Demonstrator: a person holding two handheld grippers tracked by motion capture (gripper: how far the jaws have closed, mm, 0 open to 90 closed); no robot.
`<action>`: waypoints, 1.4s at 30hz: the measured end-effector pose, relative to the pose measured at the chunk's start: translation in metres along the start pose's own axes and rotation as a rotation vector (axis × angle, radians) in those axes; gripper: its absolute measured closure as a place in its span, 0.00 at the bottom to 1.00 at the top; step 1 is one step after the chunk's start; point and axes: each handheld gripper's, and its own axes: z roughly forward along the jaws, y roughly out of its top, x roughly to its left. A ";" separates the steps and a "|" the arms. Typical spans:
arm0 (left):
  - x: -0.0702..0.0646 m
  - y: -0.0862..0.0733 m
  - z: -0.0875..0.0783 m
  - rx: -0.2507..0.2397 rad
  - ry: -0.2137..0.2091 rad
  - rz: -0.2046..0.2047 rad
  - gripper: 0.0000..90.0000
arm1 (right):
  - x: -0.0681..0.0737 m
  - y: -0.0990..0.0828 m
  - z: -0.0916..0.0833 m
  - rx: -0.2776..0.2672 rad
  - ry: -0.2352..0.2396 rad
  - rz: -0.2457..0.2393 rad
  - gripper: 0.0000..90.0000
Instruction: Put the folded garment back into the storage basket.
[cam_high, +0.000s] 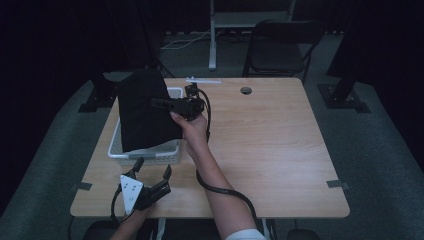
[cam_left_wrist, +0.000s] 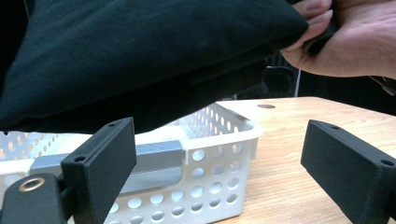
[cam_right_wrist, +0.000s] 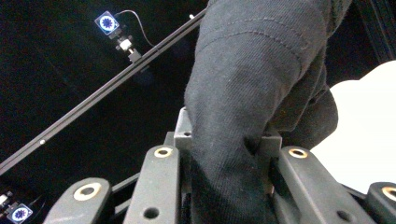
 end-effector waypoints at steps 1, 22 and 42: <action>0.000 0.000 0.000 0.000 -0.001 0.000 0.13 | 0.000 0.000 0.001 -0.003 0.001 0.001 0.80; 0.001 0.000 0.000 0.002 -0.013 0.002 0.13 | -0.006 -0.006 0.016 -0.006 0.005 0.037 0.80; 0.001 0.000 0.000 0.000 -0.018 0.000 0.13 | -0.029 -0.024 0.021 -0.008 -0.043 0.108 0.79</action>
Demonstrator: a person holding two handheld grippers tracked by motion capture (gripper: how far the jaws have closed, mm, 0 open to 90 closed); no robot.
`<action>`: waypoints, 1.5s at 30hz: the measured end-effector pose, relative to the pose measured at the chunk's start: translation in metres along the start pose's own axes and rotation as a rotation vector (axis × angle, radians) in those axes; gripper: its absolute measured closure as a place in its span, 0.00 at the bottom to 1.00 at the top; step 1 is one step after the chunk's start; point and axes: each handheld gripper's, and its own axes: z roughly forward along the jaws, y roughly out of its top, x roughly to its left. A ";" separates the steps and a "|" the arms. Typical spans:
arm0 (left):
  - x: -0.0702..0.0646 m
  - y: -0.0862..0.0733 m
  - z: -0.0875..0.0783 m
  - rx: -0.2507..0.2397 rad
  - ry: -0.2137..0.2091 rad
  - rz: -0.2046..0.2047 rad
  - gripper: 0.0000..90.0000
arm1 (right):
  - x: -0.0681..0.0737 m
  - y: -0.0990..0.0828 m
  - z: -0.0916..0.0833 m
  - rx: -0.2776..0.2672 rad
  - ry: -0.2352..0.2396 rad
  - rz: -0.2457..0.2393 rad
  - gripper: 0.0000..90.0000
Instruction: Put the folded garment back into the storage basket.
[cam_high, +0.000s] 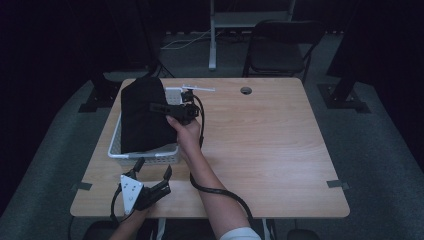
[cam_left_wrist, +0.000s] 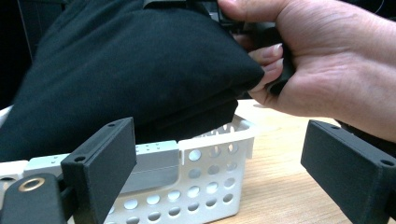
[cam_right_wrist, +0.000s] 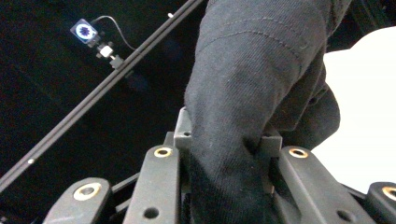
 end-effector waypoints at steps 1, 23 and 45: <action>0.000 0.000 0.000 0.000 0.000 0.000 0.13 | -0.002 -0.001 0.001 0.002 0.002 0.007 0.79; 0.000 0.000 0.000 0.003 -0.002 0.001 0.13 | -0.007 -0.010 0.033 0.174 -0.115 -0.002 0.77; 0.000 0.000 0.000 0.007 0.001 0.004 0.13 | -0.005 -0.009 0.048 0.401 -0.394 -0.067 0.14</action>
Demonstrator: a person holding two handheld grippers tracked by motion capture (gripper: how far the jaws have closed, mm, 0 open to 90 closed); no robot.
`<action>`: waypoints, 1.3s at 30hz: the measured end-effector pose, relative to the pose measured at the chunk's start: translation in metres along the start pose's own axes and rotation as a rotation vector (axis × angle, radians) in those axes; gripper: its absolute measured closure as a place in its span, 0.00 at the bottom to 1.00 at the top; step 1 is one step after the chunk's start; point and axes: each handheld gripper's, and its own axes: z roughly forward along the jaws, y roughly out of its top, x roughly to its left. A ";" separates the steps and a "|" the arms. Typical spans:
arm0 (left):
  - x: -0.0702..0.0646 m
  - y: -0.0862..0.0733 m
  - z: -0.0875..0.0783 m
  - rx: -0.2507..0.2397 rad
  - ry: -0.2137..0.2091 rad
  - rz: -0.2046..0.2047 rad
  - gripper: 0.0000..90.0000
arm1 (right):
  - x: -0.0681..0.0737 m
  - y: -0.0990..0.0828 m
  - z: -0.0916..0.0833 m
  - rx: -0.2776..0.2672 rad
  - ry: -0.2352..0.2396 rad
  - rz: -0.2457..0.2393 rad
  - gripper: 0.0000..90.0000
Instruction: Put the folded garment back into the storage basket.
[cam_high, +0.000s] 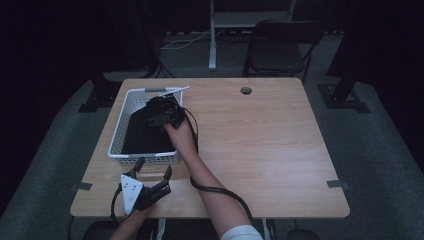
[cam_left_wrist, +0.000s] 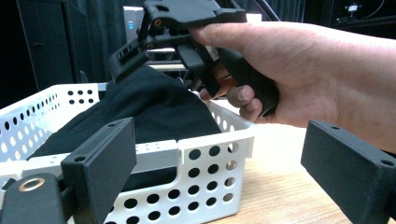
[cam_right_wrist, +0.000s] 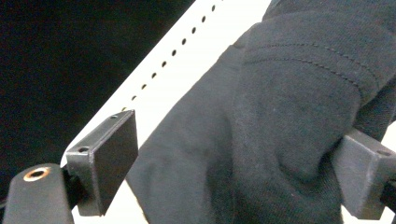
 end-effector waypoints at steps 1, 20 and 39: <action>0.000 0.000 0.000 0.000 0.000 0.001 0.13 | 0.001 0.000 0.001 0.007 -0.016 -0.006 0.14; 0.000 0.000 0.000 0.001 0.000 0.000 0.13 | 0.018 -0.007 -0.013 -0.092 -0.150 -0.168 0.01; 0.000 0.000 0.000 -0.007 -0.006 -0.004 0.13 | 0.029 -0.015 -0.038 -0.270 -0.028 -0.240 0.01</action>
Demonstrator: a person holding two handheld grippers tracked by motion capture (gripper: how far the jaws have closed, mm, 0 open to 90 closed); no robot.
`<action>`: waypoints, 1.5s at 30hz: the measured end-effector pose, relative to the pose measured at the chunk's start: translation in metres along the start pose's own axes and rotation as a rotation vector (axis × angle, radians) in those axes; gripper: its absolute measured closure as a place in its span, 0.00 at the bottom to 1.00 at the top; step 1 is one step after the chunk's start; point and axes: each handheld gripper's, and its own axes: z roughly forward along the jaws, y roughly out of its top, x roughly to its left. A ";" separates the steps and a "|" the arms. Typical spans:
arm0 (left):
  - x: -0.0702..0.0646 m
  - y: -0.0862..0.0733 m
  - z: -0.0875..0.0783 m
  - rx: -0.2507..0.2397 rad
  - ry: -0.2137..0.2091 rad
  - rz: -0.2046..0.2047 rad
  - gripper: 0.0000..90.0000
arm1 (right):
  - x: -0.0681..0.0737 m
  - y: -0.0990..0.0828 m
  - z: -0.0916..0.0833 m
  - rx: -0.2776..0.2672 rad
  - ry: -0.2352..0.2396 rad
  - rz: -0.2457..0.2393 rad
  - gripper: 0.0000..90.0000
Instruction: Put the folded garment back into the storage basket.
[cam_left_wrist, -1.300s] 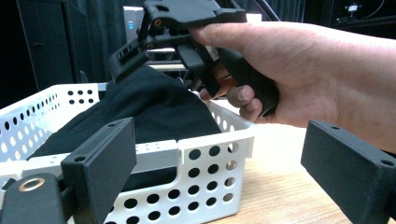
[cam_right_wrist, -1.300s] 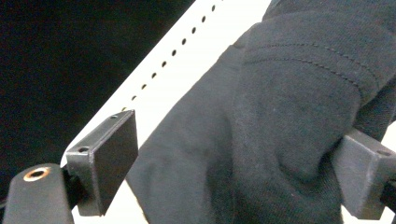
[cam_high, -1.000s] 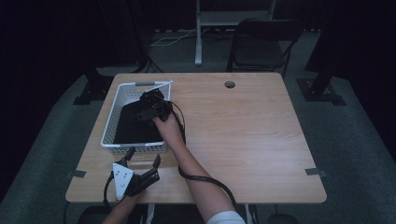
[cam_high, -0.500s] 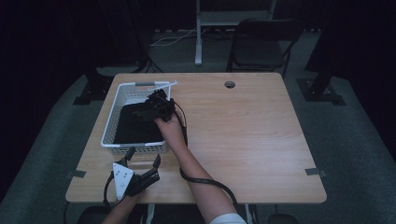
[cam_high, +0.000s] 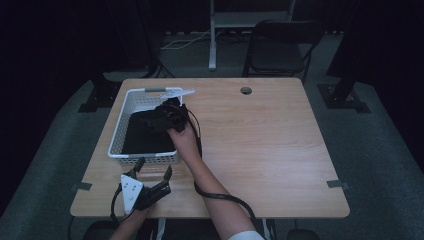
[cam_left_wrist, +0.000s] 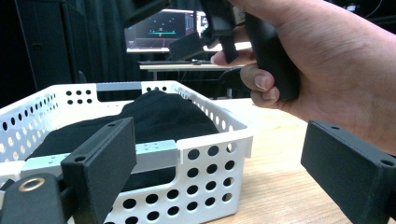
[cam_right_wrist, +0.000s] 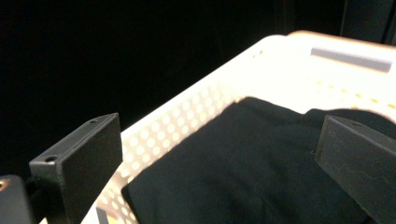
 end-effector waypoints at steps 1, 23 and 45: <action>0.000 0.000 0.000 -0.001 0.000 -0.001 0.13 | 0.000 0.000 -0.001 -0.008 0.005 -0.007 0.01; 0.000 0.000 0.000 0.004 0.003 0.003 0.13 | -0.001 -0.008 -0.028 -0.041 -0.007 -0.007 0.01; 0.000 0.000 0.000 0.006 0.003 0.004 0.13 | -0.005 -0.018 -0.069 -0.083 -0.006 -0.065 0.01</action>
